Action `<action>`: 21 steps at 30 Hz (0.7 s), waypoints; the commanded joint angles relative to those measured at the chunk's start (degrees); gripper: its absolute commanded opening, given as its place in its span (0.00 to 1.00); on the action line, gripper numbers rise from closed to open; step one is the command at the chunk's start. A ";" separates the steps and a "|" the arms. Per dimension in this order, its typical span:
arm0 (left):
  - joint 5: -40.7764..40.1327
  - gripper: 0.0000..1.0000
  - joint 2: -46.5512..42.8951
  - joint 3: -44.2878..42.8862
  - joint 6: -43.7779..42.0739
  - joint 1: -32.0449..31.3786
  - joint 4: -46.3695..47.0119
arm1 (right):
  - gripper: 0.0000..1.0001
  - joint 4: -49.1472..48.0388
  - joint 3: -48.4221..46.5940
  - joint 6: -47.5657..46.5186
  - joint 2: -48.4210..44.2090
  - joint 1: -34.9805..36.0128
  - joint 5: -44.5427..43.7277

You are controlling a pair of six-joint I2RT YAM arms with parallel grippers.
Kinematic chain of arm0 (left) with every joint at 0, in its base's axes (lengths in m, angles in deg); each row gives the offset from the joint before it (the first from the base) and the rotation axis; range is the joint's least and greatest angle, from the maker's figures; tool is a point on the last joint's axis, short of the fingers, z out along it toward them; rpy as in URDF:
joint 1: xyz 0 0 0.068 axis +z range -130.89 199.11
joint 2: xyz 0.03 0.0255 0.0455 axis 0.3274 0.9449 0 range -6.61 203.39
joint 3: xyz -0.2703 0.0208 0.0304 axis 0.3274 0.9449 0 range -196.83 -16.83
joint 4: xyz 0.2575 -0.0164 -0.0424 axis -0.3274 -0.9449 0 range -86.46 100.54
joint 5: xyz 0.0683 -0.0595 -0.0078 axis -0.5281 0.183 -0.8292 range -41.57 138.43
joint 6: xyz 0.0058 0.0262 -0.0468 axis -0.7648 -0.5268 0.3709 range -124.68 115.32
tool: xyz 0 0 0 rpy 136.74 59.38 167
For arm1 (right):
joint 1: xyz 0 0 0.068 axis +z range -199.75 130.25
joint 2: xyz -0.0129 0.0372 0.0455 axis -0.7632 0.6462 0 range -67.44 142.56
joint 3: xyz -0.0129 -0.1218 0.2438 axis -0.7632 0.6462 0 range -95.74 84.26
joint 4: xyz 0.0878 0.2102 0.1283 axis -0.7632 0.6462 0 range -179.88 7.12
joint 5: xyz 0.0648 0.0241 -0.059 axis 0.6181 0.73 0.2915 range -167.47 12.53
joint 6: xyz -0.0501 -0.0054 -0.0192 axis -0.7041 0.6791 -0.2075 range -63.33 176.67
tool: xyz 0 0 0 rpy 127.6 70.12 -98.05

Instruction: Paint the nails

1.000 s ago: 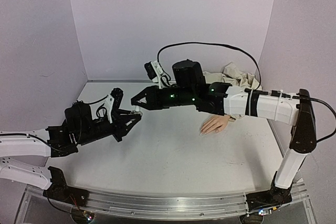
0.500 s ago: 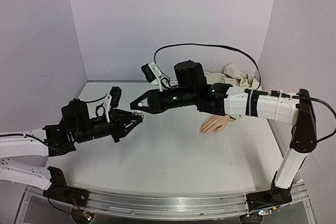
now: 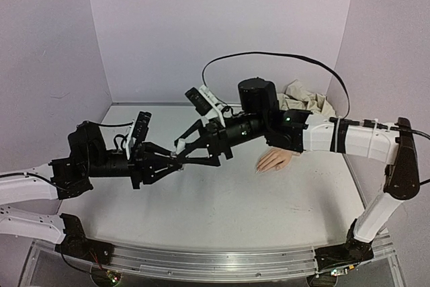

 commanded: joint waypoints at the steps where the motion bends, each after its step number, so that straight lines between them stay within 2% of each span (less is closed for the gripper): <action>1: -22.52 0.00 -2.75 2.05 -4.80 0.12 4.18 | 0.89 1.10 2.66 7.44 -7.82 -2.44 -27.33; 3: -32.40 0.00 -2.47 2.76 -7.60 -0.84 4.03 | 0.93 1.23 4.23 12.40 -8.84 -2.65 -34.64; 5: -38.01 0.00 -2.06 2.86 -9.50 -1.78 4.09 | 0.93 1.38 3.52 16.04 -7.67 -2.48 -35.28; 11: -42.96 0.00 -0.23 1.92 -11.68 -2.95 4.09 | 0.92 2.84 -1.61 19.41 -3.20 0.07 -38.41; 21: -45.11 0.00 0.68 2.47 -11.41 -3.74 3.62 | 0.60 4.04 -10.90 20.22 5.76 1.14 -36.85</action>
